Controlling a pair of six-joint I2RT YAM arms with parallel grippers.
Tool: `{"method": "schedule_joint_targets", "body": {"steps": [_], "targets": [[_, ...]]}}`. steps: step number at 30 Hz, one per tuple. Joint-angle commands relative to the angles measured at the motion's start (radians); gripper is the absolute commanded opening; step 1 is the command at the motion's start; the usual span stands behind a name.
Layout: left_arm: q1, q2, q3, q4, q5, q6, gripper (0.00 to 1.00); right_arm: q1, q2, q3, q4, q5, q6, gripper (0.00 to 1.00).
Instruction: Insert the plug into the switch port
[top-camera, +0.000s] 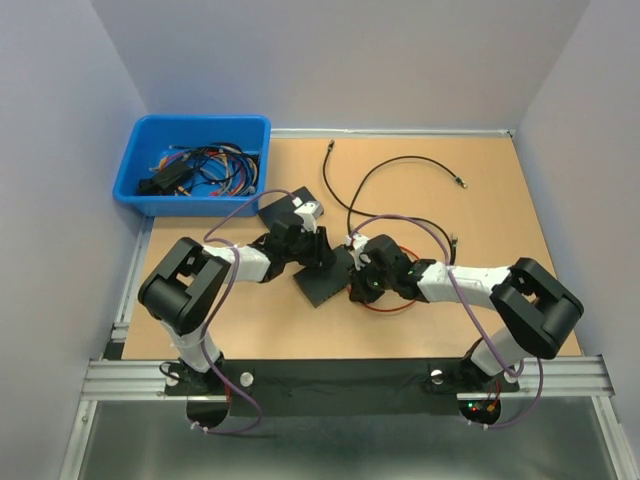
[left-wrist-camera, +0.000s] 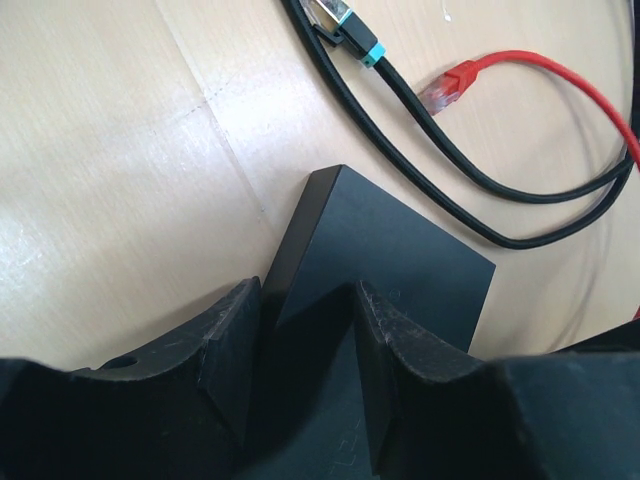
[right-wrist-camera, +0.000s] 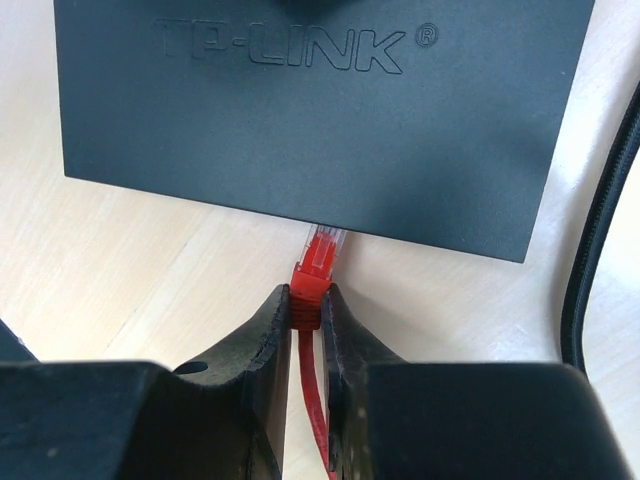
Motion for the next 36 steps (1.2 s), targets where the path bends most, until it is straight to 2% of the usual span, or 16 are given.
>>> {"method": "schedule_joint_targets", "body": {"steps": [1,9,17,23,36], "targets": [[-0.118,0.092,-0.077,-0.218,0.330,-0.091,0.48,0.011,0.042,0.054,0.441,0.011,0.009,0.00],[-0.118,0.110,-0.080,-0.198,0.338,-0.094,0.48,0.011,0.053,0.087,0.421,0.055,-0.013,0.00],[-0.119,0.129,-0.074,-0.192,0.343,-0.097,0.48,0.010,0.016,0.106,0.372,0.187,-0.105,0.01],[-0.119,0.141,-0.068,-0.189,0.338,-0.098,0.48,0.013,-0.004,0.132,0.329,0.186,-0.137,0.00],[-0.116,0.155,-0.062,-0.189,0.326,-0.104,0.48,0.013,-0.098,0.057,0.296,0.218,-0.105,0.00]]}}
